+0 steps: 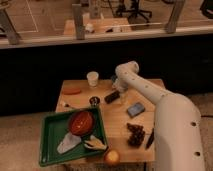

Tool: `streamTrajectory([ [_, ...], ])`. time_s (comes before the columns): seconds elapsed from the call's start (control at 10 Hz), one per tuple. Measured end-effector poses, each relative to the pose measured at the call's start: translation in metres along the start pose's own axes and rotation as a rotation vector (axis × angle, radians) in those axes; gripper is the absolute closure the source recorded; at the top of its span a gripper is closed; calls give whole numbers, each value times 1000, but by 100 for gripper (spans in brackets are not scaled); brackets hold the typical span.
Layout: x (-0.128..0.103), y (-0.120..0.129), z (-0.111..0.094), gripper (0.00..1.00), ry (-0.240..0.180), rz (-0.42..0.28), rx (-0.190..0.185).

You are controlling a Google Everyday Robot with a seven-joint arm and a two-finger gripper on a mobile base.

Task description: Place eraser in table surface

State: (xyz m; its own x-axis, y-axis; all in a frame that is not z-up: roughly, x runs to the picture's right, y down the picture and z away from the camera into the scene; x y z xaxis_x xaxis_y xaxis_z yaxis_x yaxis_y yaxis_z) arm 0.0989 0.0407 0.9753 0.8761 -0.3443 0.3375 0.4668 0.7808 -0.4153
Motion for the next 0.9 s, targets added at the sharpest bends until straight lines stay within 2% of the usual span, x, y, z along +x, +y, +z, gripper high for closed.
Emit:
streamTrajectory([
  [0.2, -1, 3, 6, 20, -6, -10, -27],
  [0.3, -5, 2, 10, 25, -14, -17, -42],
  [0.6, -7, 4, 13, 53, -32, -20, -61],
  [0.7, -5, 5, 12, 66, -39, -13, -67],
  [0.9, -2, 4, 8, 84, -53, 3, -63],
])
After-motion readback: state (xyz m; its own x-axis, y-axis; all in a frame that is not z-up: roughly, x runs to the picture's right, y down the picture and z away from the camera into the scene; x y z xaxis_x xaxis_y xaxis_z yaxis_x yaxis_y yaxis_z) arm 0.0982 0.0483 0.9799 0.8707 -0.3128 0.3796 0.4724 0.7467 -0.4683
